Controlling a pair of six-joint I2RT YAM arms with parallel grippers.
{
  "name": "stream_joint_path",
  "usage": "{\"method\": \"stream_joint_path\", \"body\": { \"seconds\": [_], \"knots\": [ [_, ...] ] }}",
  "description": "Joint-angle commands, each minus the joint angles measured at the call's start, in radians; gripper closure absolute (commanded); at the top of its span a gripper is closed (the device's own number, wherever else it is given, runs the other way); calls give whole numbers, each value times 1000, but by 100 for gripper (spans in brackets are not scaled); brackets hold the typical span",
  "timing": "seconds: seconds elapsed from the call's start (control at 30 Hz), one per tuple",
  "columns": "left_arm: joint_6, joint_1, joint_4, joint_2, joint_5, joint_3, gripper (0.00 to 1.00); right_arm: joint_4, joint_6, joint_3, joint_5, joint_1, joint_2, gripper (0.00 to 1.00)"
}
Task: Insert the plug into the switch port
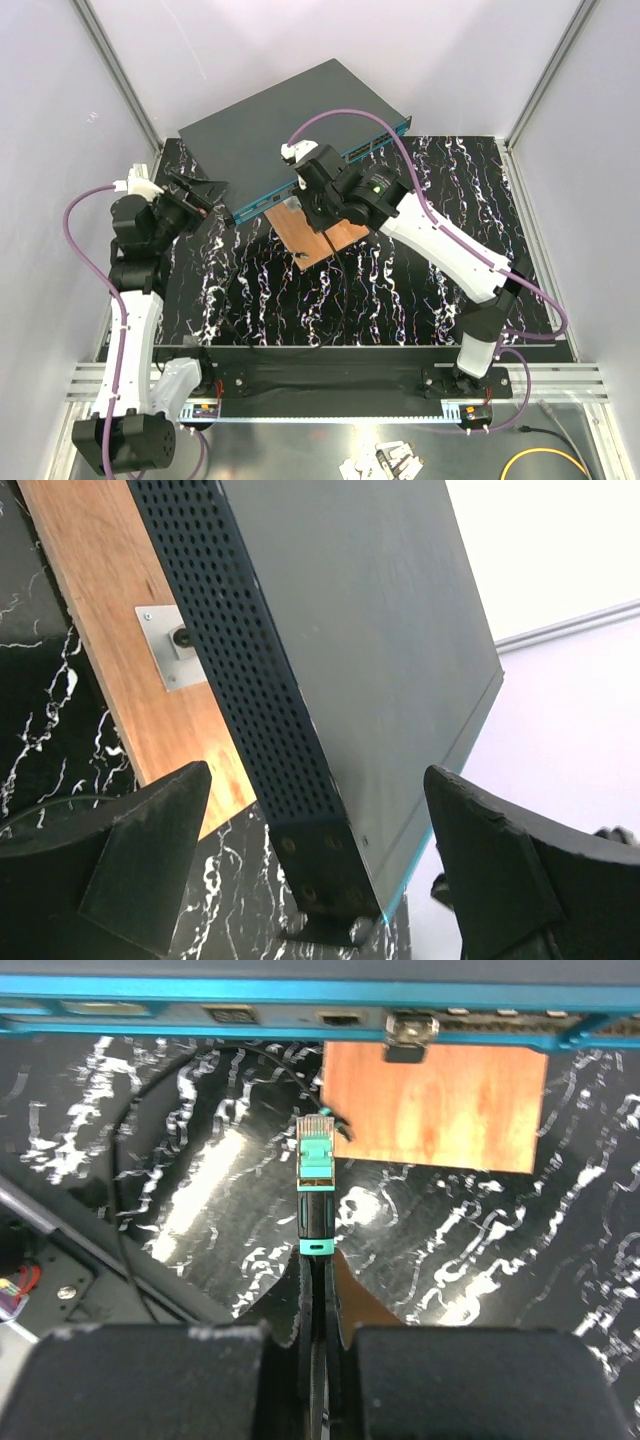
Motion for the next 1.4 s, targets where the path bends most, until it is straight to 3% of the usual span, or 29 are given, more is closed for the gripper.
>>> {"method": "stream_joint_path", "body": {
  "seconds": [0.0,0.33,0.93,1.37],
  "knots": [
    [-53,6,148,28,7,-6,7,-7,-3,12,92,7,13,100],
    [-148,3,265,88,71,-41,14,29,-32,53,140,7,51,100],
    [-174,-30,320,96,90,-88,51,30,-26,142,121,8,112,100],
    [-173,-39,329,91,90,-92,59,24,-21,165,121,10,148,100]
  ]
}}
